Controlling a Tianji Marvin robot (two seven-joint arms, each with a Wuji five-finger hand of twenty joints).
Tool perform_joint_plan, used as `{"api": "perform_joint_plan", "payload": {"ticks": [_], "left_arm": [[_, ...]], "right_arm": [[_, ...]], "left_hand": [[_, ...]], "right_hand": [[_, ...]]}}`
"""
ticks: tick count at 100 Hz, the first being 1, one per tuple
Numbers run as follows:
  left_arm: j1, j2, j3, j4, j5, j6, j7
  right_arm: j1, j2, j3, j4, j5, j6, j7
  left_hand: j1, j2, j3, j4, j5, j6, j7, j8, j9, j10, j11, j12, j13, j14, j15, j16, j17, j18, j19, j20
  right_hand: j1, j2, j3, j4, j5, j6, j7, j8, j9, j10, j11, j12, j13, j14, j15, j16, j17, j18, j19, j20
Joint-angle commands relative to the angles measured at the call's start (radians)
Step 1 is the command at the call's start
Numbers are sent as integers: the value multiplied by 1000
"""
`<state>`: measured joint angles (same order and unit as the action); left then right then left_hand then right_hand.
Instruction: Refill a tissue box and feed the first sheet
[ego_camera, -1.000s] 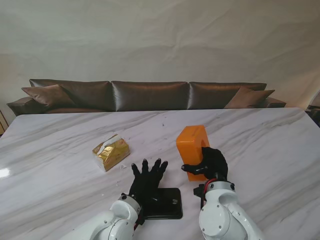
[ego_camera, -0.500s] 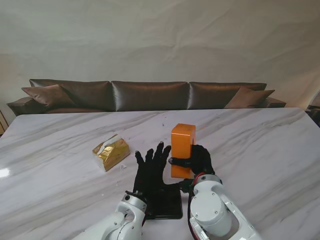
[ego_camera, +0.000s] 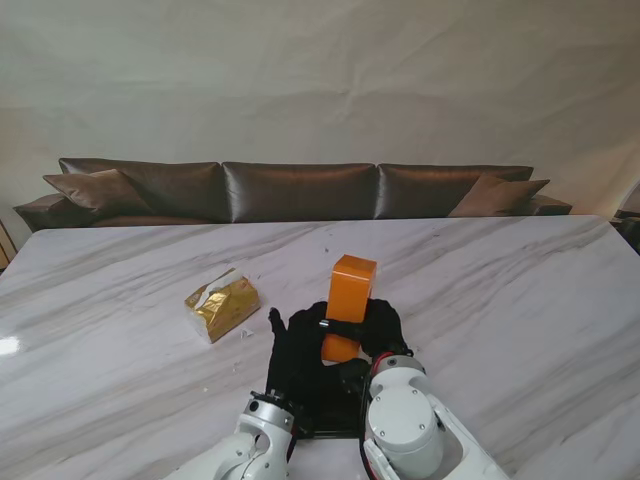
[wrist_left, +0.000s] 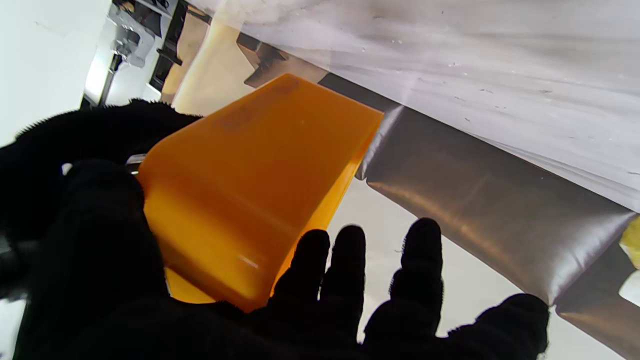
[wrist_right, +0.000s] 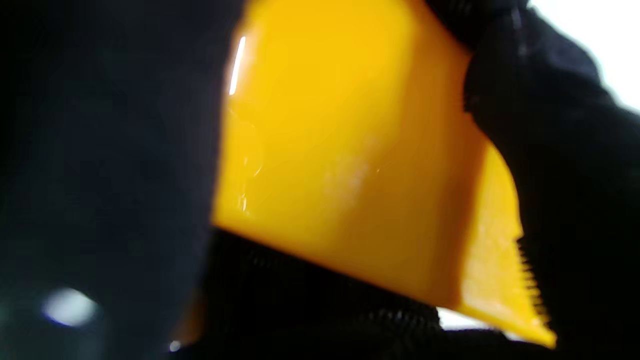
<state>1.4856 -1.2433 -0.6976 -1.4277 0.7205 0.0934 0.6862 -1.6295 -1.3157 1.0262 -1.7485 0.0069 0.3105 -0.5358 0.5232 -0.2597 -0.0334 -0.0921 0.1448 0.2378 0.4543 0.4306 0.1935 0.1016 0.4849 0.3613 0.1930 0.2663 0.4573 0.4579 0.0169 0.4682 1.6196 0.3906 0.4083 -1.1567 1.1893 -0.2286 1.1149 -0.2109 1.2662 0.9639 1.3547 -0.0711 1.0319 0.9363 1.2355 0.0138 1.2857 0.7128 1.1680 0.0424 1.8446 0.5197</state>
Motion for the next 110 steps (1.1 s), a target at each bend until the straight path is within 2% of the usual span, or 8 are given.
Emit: {"api": "perform_joint_plan", "payload": {"ticks": [1, 11, 35, 61, 71, 84, 92, 110], "left_arm": [[5, -30, 7, 4, -9, -14, 9], [9, -39, 4, 16, -17, -24, 41], [9, -19, 2, 4, 24, 20, 10], [-16, -35, 29, 35, 26, 57, 38], [-23, -39, 35, 41, 25, 62, 38], [-33, -45, 40, 51, 15, 60, 41], [-40, -48, 42, 61, 9, 57, 42], [-70, -85, 61, 139, 1, 23, 161]], "right_arm": [[-11, -11, -15, -5, -1, -15, 28], [-18, -9, -20, -5, 22, -33, 39], [-46, 6, -13, -33, 77, -85, 83], [-81, 33, -10, -61, 87, -171, 151], [-90, 40, -6, -64, 94, -208, 167], [-98, 50, 2, -67, 101, -246, 195], [-113, 59, 13, -84, 110, -254, 221], [-132, 67, 31, -97, 132, -261, 246]], "left_hand": [[40, 52, 23, 55, -3, -85, 89, 60, 12, -42, 106, 66, 44, -20, 46, 41, 12, -50, -778, 39], [73, 50, 65, 81, -12, -107, 202, 125, 33, -55, 188, 134, 74, -20, 104, 87, 26, -66, -716, 73], [-22, -124, 589, 108, -21, -149, 329, 223, 67, -94, 288, 230, 136, -37, 211, 181, 89, -116, -593, 141], [23, -211, 866, 198, -29, -211, 571, 389, 170, -143, 438, 329, 253, -47, 423, 354, 263, -290, -312, 271], [60, -225, 914, 217, 41, -298, 682, 479, 218, -182, 474, 376, 301, -67, 474, 403, 325, -348, -235, 288], [176, -335, 975, 113, 207, -443, 782, 569, 274, -190, 468, 462, 341, -77, 500, 437, 373, -390, -178, 288], [182, -361, 1012, 94, 284, -496, 804, 602, 342, -189, 472, 487, 396, -92, 523, 450, 418, -406, -149, 286], [176, -523, 1147, 64, 485, -558, 801, 666, 566, -255, 507, 487, 593, -112, 591, 451, 589, -428, -52, 243]], "right_hand": [[36, 109, 110, 42, -6, -87, -1, 26, 44, 34, -10, -13, 72, 138, 26, -25, 0, -19, 6, -17], [29, 134, 101, 50, -20, -91, -4, 51, 24, 33, -14, -14, 72, 138, 3, -35, -4, -16, -15, -30], [-20, 234, 20, 71, -83, -82, -55, 90, -65, 59, -39, -22, 67, 162, -109, -82, -59, -3, -65, -55], [-24, 344, -60, 127, -163, -61, -112, -118, -151, 113, -139, -108, -26, 192, -227, -89, -170, 27, -139, -45], [-24, 378, -54, 140, -175, -52, -124, -224, -172, 123, -187, -153, -58, 199, -285, -102, -212, 43, -170, -39], [-49, 405, -73, 147, -227, 17, -156, -392, -208, 140, -256, -212, -104, 210, -358, -120, -270, 58, -209, -27], [-89, 445, -120, 164, -239, 90, -234, -472, -236, 158, -312, -255, -137, 223, -411, -137, -303, 75, -237, -24], [-143, 558, -218, 271, -253, 188, -466, -432, -310, 175, -401, -333, -228, 229, -525, -167, -390, 109, -312, -6]]}}
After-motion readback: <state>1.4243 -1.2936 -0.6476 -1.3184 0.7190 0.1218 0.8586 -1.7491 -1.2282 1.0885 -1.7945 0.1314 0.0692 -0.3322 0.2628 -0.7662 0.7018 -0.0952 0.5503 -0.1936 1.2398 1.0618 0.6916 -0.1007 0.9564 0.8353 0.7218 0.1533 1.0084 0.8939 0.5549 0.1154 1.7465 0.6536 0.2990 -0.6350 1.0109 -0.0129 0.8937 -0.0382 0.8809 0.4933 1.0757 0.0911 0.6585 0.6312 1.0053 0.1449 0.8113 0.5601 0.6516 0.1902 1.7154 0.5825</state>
